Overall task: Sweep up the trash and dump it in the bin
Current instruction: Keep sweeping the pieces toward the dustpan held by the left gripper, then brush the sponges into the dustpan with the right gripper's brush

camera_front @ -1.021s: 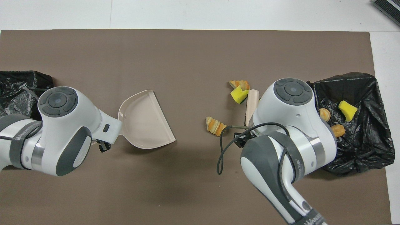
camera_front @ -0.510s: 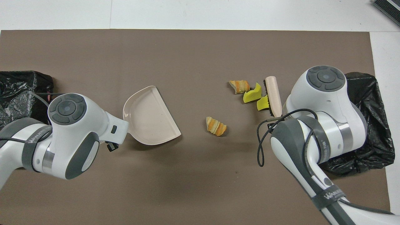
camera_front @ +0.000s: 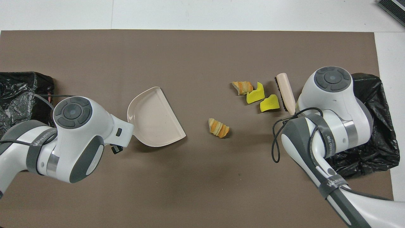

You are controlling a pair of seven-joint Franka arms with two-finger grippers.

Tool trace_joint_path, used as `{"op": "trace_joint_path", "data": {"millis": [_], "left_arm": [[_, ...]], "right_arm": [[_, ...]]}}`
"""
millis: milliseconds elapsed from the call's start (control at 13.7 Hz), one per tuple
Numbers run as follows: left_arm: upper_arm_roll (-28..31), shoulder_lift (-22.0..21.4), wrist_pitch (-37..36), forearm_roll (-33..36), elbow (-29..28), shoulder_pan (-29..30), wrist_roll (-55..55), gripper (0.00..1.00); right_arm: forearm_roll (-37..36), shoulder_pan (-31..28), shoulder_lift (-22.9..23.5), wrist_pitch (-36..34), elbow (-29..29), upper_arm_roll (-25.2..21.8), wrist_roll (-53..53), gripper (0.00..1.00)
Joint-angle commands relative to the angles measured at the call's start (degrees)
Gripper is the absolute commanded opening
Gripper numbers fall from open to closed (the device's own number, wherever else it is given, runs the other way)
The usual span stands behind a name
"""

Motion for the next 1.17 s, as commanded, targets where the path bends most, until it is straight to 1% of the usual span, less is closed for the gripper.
{"op": "trace_joint_path", "data": {"millis": [0, 73, 219, 292, 510, 656, 802, 1021, 1094], "left_arm": [[0.3, -0.8, -0.4, 0.2, -0.8, -1.2, -1.5, 0.0], [0.3, -0.7, -0.6, 0.2, -0.5, -1.8, -1.1, 0.0], [0.3, -0.9, -2.2, 0.4, -0.5, -2.5, -0.8, 0.0], [0.2, -1.1, -2.6, 0.8, -0.5, -3.4, -0.6, 0.0], [0.2, -1.6, -2.1, 0.8, -1.2, -5.4, -0.8, 0.0], [0.2, -1.6, -2.3, 0.7, -1.2, -5.7, -0.8, 0.0], [0.2, -1.5, -1.7, 0.7, -1.2, -5.6, -1.1, 0.0], [0.2, -1.6, -1.7, 0.6, -1.2, -5.5, -1.3, 0.0], [0.2, -1.6, -1.8, 0.6, -1.2, -5.5, -1.7, 0.0]], "right_arm": [[-0.3, 0.1, 2.3, 2.6, 0.4, 0.9, -0.7, 0.0], [0.0, 0.9, 3.1, 3.2, 0.5, 1.0, -0.6, 0.0], [3.8, 3.5, 5.0, 4.4, 1.4, 1.0, -0.5, 0.0], [6.4, 5.8, 6.1, 4.9, 2.0, 1.0, 0.1, 0.0], [9.7, 11.4, 9.2, 4.5, 5.7, 1.1, 5.2, 0.0], [13.7, 16.3, 11.1, 4.7, 7.6, 1.1, 7.4, 0.0], [17.3, 20.8, 11.3, 4.7, 8.4, 1.1, 8.8, 0.0], [18.3, 24.9, 10.6, 3.2, 8.3, 1.5, 8.8, 0.0], [19.0, 25.8, 10.4, 3.0, 8.4, 2.5, 9.0, 0.0]]}}
